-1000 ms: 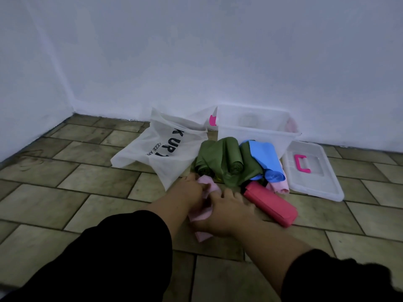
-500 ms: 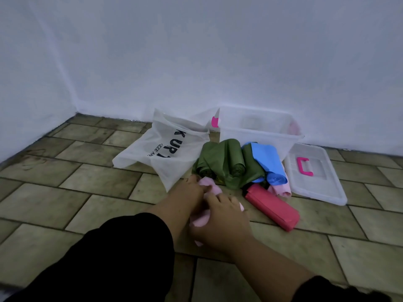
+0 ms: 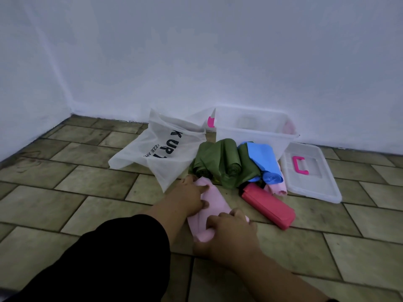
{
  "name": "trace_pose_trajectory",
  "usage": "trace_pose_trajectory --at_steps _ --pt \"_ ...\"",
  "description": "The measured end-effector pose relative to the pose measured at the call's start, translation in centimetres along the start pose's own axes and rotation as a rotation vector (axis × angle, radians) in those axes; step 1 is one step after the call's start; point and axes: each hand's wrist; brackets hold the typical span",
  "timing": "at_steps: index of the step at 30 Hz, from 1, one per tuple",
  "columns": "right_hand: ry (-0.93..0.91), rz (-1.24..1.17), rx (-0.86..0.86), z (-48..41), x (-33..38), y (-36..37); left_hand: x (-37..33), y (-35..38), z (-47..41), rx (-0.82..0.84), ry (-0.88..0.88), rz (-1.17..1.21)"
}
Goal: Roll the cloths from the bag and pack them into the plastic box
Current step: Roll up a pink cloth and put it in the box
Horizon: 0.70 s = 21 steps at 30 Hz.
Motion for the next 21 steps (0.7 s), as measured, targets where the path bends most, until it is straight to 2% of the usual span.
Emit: trace_pose_trajectory --at_steps 4,7,9,10,12,14,15,18,21 --pt "-0.003 -0.006 -0.010 0.2 0.0 0.3 0.3 0.1 0.7 -0.031 0.023 -0.019" --pt "-0.019 0.007 -0.015 0.1 0.0 0.4 0.2 0.2 2.1 -0.310 0.054 -0.017" --pt "-0.025 0.006 -0.017 0.0 0.1 0.3 -0.7 -0.3 2.7 -0.503 0.133 0.147" --pt "-0.018 -0.008 -0.010 0.0 0.2 0.1 -1.4 -0.6 3.0 -0.494 0.180 0.270" --pt "0.005 -0.051 0.030 -0.1 0.5 -0.4 -2.7 -0.8 3.4 -0.262 0.210 0.378" --pt "-0.022 -0.044 0.110 -0.1 0.2 -0.7 -3.1 -0.3 3.7 0.044 0.104 0.396" --pt "-0.065 -0.030 0.145 0.1 -0.3 -0.9 -2.9 0.1 3.7 0.130 0.059 0.439" --pt "-0.204 -0.032 0.178 0.8 -2.5 -1.6 -2.6 0.3 3.7 0.161 0.045 0.501" --pt "-0.277 -0.047 0.067 1.3 -4.5 -1.9 -2.6 0.3 3.4 0.196 0.135 0.291"
Point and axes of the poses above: each hand's wrist, its own z-axis away from the middle knuckle, its own y-axis out of the palm, x = y × z
